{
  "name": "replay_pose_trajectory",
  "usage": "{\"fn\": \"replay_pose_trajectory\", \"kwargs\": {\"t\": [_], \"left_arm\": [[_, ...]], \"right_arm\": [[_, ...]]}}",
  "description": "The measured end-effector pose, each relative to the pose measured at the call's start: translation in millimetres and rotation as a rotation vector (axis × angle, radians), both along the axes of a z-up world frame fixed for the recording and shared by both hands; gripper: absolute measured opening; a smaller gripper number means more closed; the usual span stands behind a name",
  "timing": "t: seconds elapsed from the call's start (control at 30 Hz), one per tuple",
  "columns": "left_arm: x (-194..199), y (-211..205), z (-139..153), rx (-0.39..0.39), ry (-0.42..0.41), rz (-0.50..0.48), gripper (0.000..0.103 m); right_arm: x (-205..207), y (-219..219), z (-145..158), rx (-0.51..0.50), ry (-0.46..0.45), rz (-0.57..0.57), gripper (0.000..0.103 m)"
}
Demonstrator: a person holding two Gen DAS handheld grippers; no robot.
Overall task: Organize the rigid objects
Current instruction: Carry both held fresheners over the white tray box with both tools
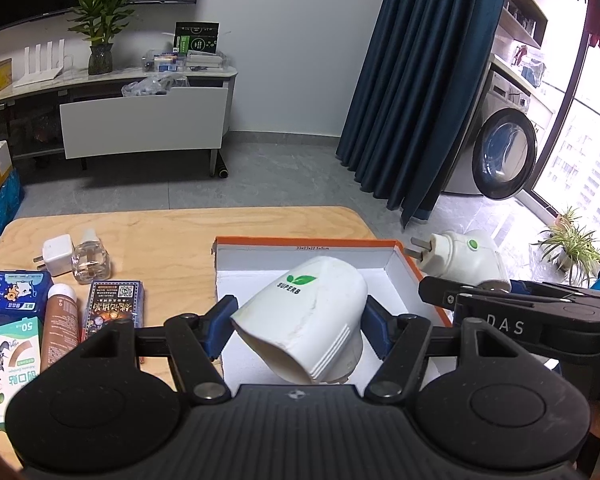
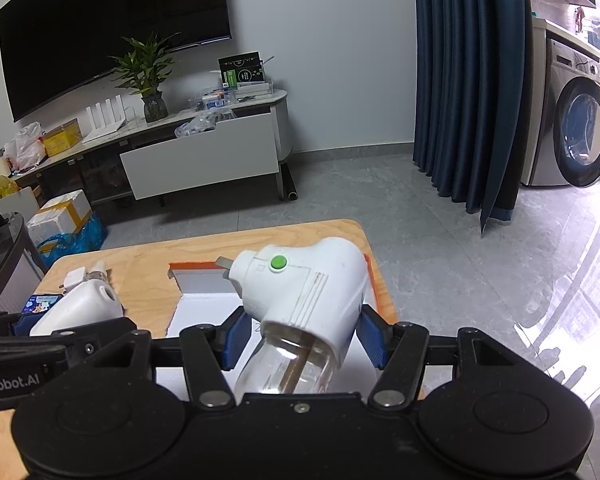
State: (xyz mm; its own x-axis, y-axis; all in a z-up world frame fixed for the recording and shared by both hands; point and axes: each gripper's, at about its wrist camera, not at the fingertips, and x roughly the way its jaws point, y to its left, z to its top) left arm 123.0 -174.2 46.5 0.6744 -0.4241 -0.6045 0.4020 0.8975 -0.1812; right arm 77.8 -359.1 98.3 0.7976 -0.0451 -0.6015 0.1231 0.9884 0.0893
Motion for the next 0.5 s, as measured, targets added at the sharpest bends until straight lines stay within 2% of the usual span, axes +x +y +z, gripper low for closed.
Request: {"fn": "replay_pose_trajectory", "kwargs": {"t": [0.37, 0.5], "left_arm": [[7, -14, -8, 0.015, 0.008, -0.024, 0.067], [10, -18, -11, 0.019, 0.017, -0.03, 0.067]], "right_arm": [[12, -10, -9, -0.001, 0.02, -0.006, 0.07], [19, -13, -13, 0.001, 0.033, -0.003, 0.067]]}}
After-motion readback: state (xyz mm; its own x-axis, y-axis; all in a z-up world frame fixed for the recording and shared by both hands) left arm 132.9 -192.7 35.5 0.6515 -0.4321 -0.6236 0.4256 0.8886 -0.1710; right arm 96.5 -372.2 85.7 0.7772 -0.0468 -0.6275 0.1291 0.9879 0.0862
